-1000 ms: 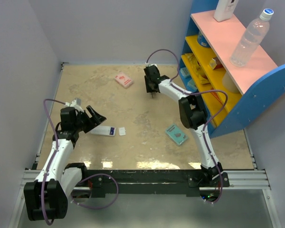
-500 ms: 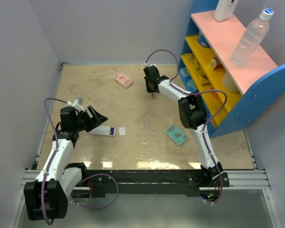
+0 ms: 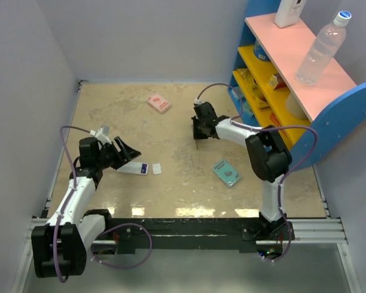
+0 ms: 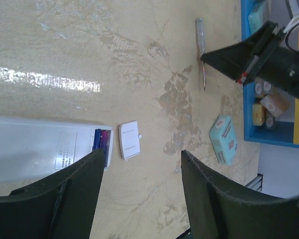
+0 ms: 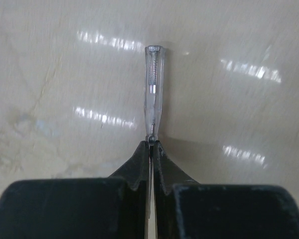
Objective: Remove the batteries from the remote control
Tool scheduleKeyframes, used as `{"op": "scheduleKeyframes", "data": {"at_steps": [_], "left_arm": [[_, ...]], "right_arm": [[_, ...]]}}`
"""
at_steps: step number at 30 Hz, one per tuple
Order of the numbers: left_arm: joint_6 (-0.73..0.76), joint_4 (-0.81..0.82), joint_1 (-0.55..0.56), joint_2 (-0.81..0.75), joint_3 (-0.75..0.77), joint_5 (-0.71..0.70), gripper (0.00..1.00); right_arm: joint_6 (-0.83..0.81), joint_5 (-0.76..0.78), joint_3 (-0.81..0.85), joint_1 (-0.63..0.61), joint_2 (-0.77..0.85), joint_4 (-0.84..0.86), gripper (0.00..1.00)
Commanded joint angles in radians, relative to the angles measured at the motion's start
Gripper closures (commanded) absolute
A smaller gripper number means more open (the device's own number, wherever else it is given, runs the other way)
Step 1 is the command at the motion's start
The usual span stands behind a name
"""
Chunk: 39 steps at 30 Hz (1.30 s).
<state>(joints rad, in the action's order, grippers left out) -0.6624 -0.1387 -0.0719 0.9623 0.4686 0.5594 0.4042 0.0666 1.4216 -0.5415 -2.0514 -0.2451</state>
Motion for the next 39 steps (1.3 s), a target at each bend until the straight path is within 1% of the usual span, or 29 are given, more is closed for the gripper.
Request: {"op": "scheduleKeyframes", "data": {"at_steps": [1, 5, 6, 8, 9, 11, 12, 14, 17, 18, 20, 24, 25, 28, 33, 39], "left_arm": [[-0.011, 0.047, -0.003, 0.004, -0.012, 0.027, 0.34], [-0.003, 0.034, -0.005, 0.003, -0.008, 0.023, 0.34], [-0.002, 0.033, -0.003, -0.005, -0.01, 0.023, 0.34], [0.001, 0.022, -0.005, -0.014, -0.008, 0.017, 0.34], [0.004, 0.016, -0.003, -0.029, -0.01, 0.013, 0.34], [0.01, 0.004, -0.003, -0.045, -0.01, -0.006, 0.33], [0.012, -0.001, -0.003, -0.056, -0.01, -0.01, 0.33], [0.009, 0.001, -0.003, -0.057, -0.012, -0.009, 0.33], [0.006, -0.001, -0.003, -0.057, -0.01, -0.004, 0.33], [0.006, -0.001, -0.003, -0.054, -0.008, -0.004, 0.33], [0.001, -0.002, -0.003, -0.054, -0.008, -0.006, 0.33], [-0.009, 0.01, -0.003, -0.045, -0.012, 0.008, 0.33], [-0.008, 0.01, -0.003, -0.042, -0.012, 0.011, 0.33], [-0.003, -0.001, -0.005, -0.039, -0.007, 0.014, 0.33], [0.0, -0.012, -0.003, -0.053, -0.007, 0.014, 0.33], [0.0, -0.009, -0.005, -0.056, -0.012, 0.022, 0.34]], "right_arm": [[0.108, 0.001, -0.171, -0.101, 0.146, 0.076, 1.0], [0.179, 0.045, -0.279, -0.184, 0.197, 0.099, 1.0], [0.197, 0.056, -0.291, -0.195, 0.198, 0.104, 0.98], [0.205, 0.082, -0.3, -0.221, 0.2, 0.086, 0.92], [0.205, 0.094, -0.299, -0.222, 0.2, 0.078, 0.86], [0.199, 0.098, -0.293, -0.225, 0.212, 0.063, 0.79], [0.183, 0.104, -0.286, -0.224, 0.217, 0.052, 0.72], [0.156, 0.104, -0.248, -0.224, 0.22, 0.046, 0.66], [0.056, 0.078, -0.167, -0.225, 0.209, 0.046, 0.62], [0.004, 0.053, -0.146, -0.224, 0.194, 0.035, 0.61], [-0.048, 0.018, -0.075, -0.224, 0.171, 0.014, 0.59], [-0.126, 0.022, 0.022, -0.222, 0.102, -0.037, 0.59], [-0.133, 0.022, 0.063, -0.224, 0.068, -0.052, 0.59], [-0.153, 0.039, 0.118, -0.222, 0.01, -0.091, 0.6], [-0.172, 0.05, 0.132, -0.222, -0.022, -0.08, 0.61], [-0.177, 0.062, 0.135, -0.222, -0.062, -0.102, 0.65]]}}
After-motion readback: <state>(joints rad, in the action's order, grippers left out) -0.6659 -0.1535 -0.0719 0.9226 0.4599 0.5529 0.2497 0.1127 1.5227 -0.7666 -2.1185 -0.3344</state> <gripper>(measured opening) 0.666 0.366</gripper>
